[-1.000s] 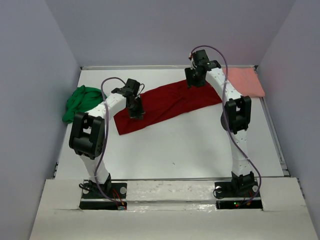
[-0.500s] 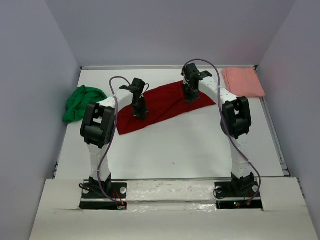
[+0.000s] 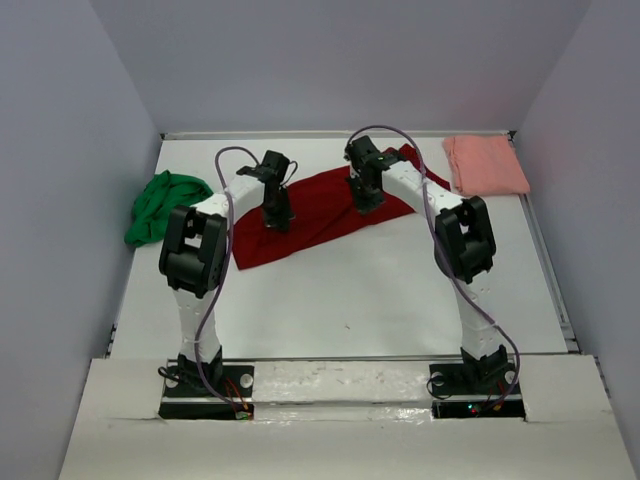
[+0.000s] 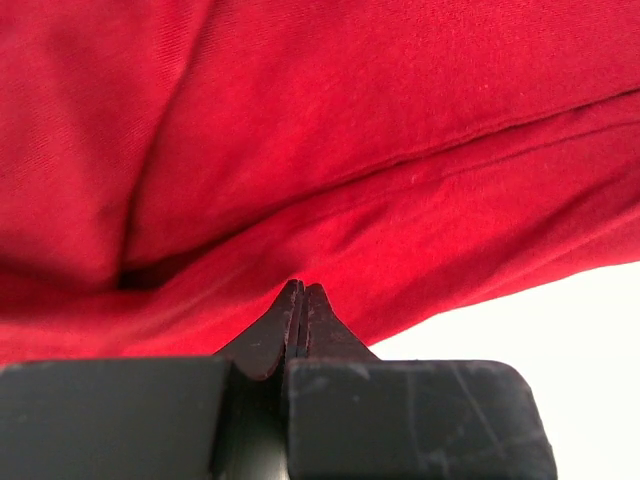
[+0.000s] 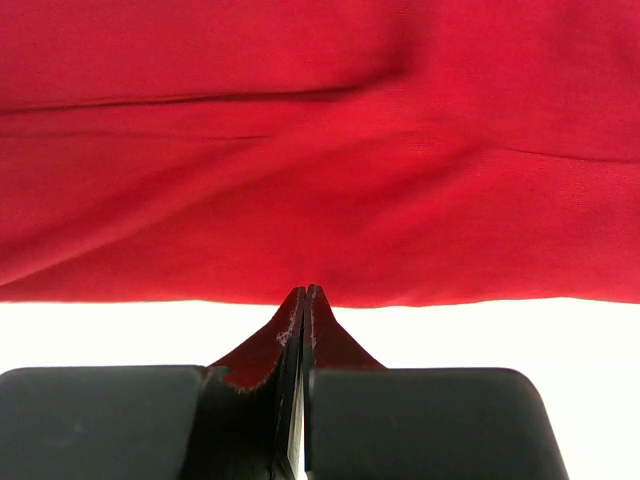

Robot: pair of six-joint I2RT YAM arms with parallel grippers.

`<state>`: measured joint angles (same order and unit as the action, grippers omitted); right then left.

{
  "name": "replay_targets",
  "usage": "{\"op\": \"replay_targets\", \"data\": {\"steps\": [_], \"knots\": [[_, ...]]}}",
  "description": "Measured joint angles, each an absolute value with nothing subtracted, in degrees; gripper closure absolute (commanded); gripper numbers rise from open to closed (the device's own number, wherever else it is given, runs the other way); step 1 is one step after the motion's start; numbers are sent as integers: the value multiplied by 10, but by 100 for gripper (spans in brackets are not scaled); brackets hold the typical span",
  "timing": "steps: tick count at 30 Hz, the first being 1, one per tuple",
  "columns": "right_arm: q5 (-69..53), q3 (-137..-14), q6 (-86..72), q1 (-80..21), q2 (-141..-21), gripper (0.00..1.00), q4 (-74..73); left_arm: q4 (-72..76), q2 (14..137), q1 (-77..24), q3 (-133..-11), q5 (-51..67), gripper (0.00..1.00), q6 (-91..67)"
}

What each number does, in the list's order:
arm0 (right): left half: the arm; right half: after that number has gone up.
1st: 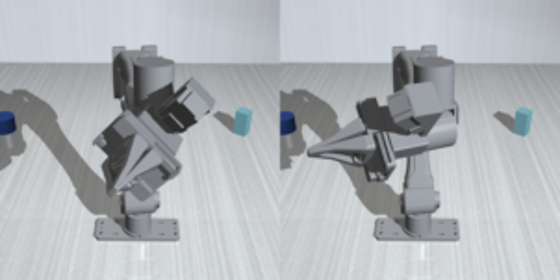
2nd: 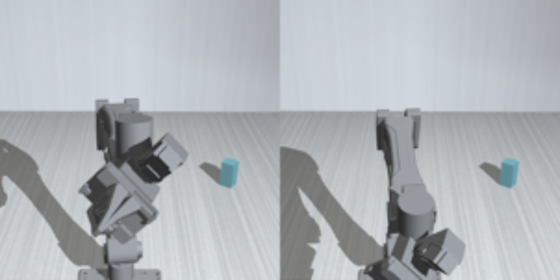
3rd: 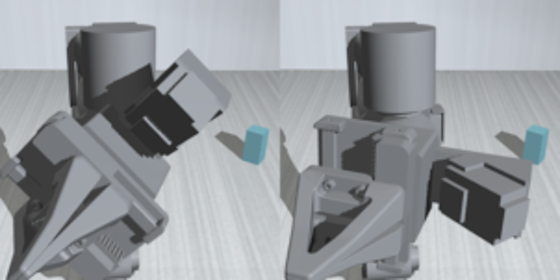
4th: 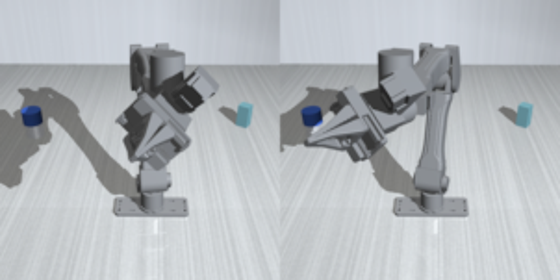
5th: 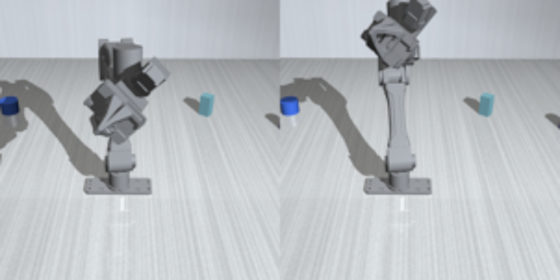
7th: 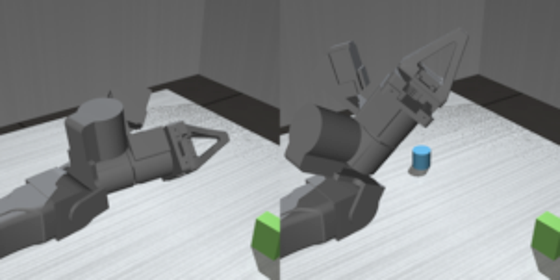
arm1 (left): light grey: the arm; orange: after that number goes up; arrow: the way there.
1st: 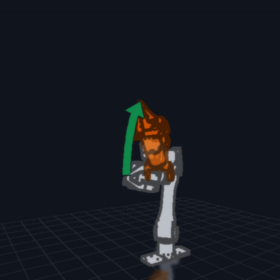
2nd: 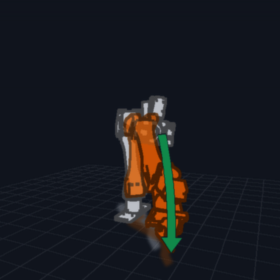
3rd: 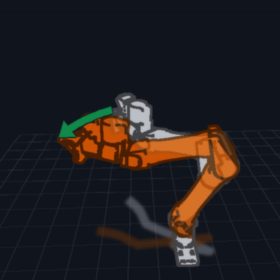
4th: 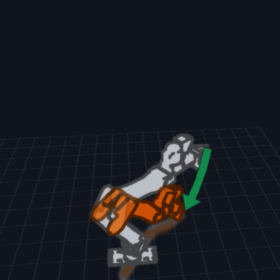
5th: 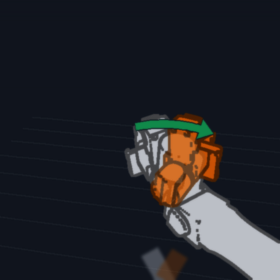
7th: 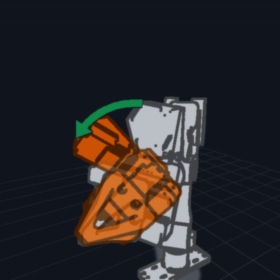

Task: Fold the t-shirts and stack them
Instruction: Fold the tshirt

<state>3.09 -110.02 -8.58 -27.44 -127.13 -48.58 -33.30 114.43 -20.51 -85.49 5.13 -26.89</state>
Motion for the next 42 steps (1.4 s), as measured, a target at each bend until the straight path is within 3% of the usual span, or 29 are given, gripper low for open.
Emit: {"op": "replay_targets", "data": {"steps": [6,12,21,27,35,42], "knots": [[37,-1161,-90,-352,-1271,100,-498,-354,1089,-205,-868,-4,100,-264],[24,-1183,-100,-399,-1271,100,-500,-376,1092,-190,-985,-24,100,-242],[-6,-1177,-112,-421,-1291,100,-501,-385,1221,-89,-1107,15,100,-235],[-11,-1220,-112,-456,-1346,100,-524,-409,1300,-33,-1129,34,100,-232],[-11,-1348,-111,-499,-1420,100,-567,-414,1301,-29,-1145,52,100,-228],[-39,-1359,-111,-511,-1422,100,-571,-414,1301,-31,-1145,69,100,-227]]}}
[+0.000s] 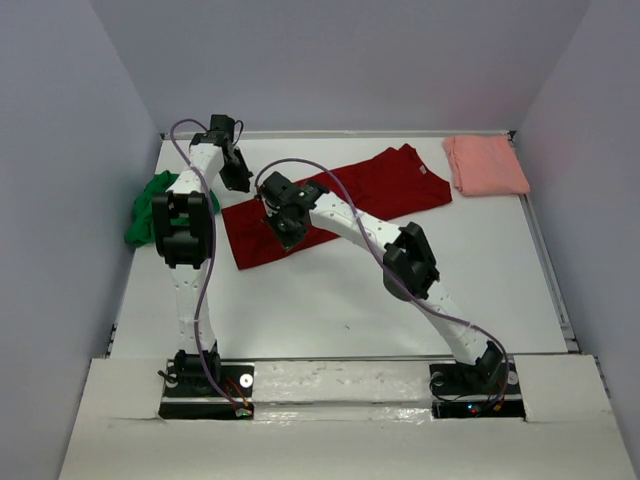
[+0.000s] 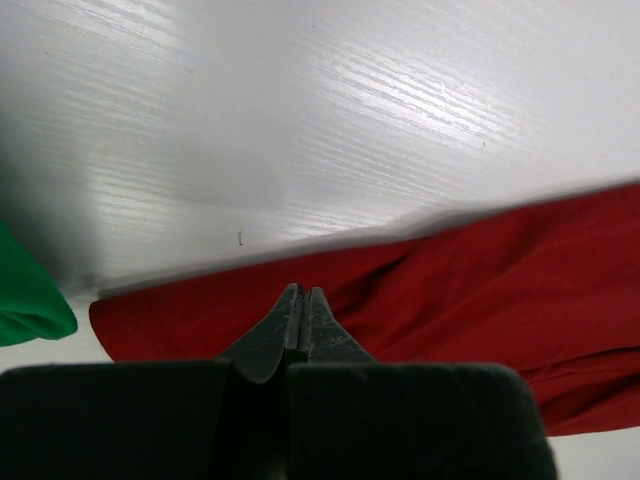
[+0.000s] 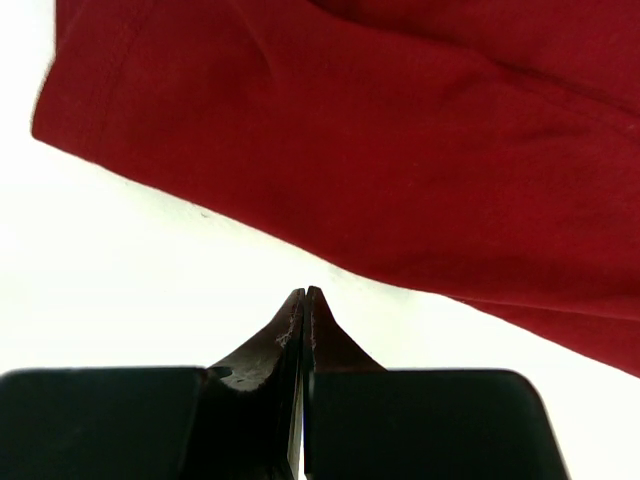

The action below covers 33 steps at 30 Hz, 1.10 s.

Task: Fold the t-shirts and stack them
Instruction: Fold the tshirt

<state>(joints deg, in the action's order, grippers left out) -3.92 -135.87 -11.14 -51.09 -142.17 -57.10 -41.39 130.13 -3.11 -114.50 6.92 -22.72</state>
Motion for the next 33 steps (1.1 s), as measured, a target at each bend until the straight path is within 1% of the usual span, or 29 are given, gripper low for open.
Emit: {"op": "replay_targets", "data": {"steps": [3,8,12,17,19,26,30,33], "knots": [[-53,-1343,-111,-514,-1422,100,-568,-414,1301,-31,-1145,73,100,-227],[-67,-1281,-110,-517,-1422,100,-561,-414,1292,-31,-1145,76,100,-227],[-69,-1283,-109,-520,-1422,100,-558,-414,1275,-31,-1145,83,100,-227],[-55,-1326,-109,-522,-1428,100,-581,-407,1255,-31,-1143,88,100,-227],[-37,-1342,-110,-523,-1427,100,-585,-401,1253,-32,-1140,89,100,-227],[97,-1354,-111,-519,-1416,100,-600,-388,1233,-50,-1090,72,100,-229],[170,-1363,-109,-500,-1409,100,-596,-376,1165,-71,-1006,53,100,-233],[216,-1373,-92,-446,-1406,100,-586,-366,1096,-87,-944,39,100,-233]]}}
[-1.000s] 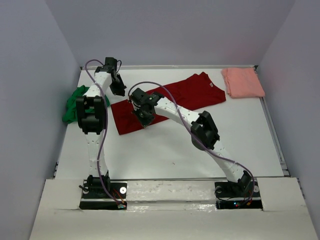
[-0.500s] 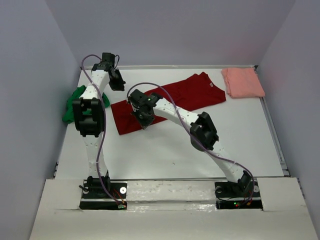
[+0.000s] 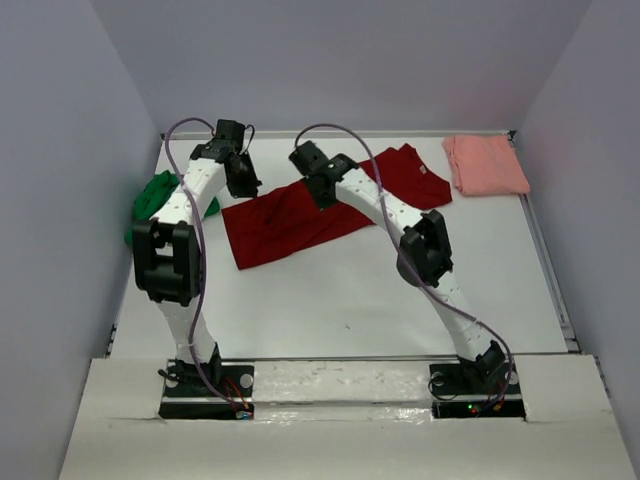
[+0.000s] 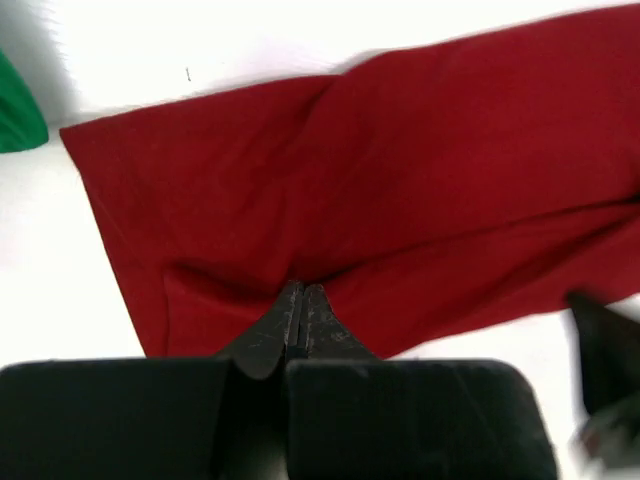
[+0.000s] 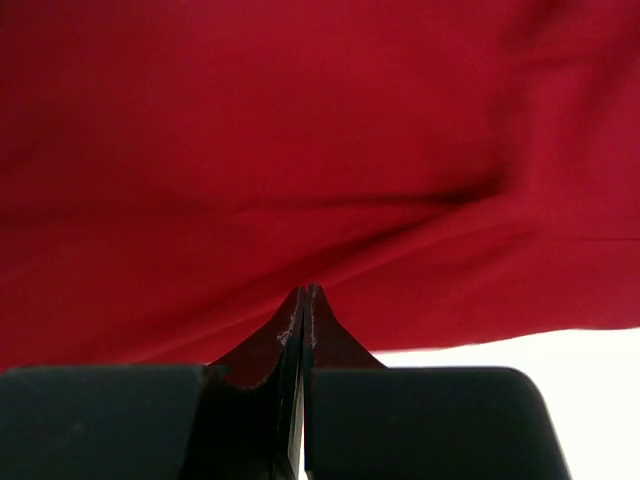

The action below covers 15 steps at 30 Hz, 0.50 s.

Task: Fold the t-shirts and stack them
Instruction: Fold the tshirt

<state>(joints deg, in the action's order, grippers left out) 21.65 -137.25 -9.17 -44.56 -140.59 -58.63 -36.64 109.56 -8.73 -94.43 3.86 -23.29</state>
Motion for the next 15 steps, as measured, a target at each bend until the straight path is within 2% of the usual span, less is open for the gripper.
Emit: {"op": "replay_targets", "data": {"steps": [7,15], "knots": [[253,-1432,-37,-288,-1412,100,-554,-353,966,-114,-884,19,100,-230],[158,-1466,-29,-165,-1434,100,-528,-324,943,-135,-792,61,100,-229]]}}
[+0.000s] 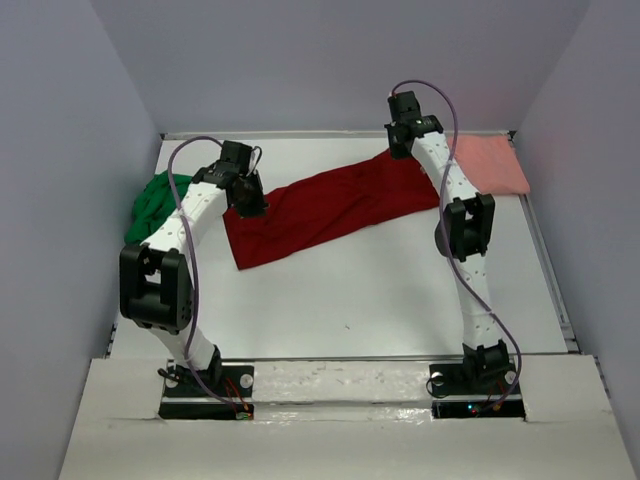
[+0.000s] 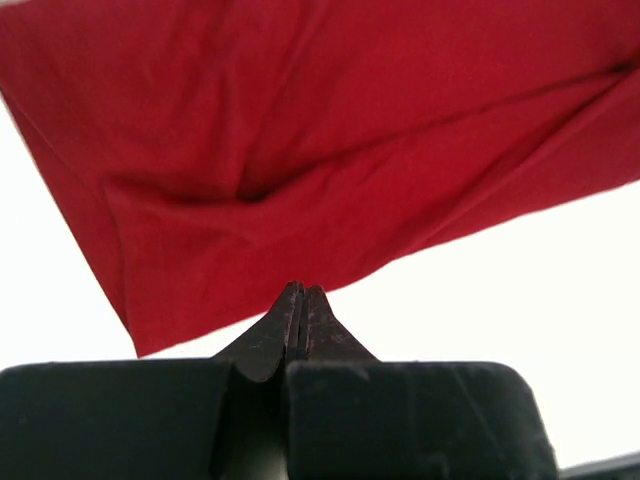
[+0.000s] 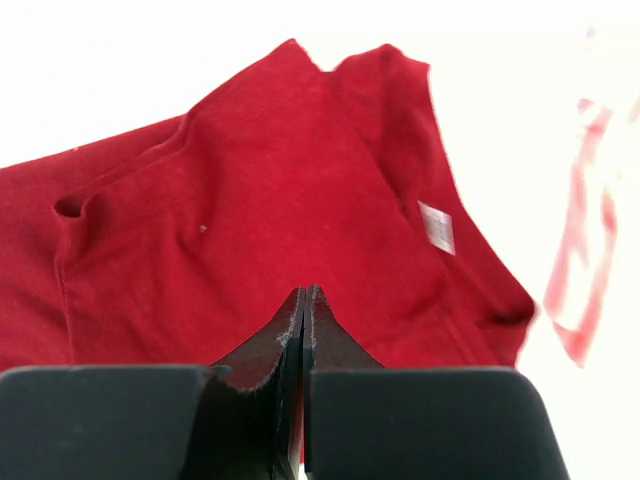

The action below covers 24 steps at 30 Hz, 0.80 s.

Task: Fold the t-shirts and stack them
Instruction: Fold the tshirt

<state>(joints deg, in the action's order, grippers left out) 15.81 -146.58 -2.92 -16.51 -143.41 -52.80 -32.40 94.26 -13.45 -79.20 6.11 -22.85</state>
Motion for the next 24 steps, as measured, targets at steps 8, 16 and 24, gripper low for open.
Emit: {"op": "replay_targets", "data": {"steps": [8,16,24], "knots": [[77,-1459,-28,-155,-1468,100,-525,-301,969,-138,-764,90,100,-236],[9,-1448,-50,-142,-1468,100,-522,-286,1006,-147,-766,83,100,-243],[-14,-1434,-67,-117,-1468,100,-522,-294,1058,-157,-777,71,100,-252]]}}
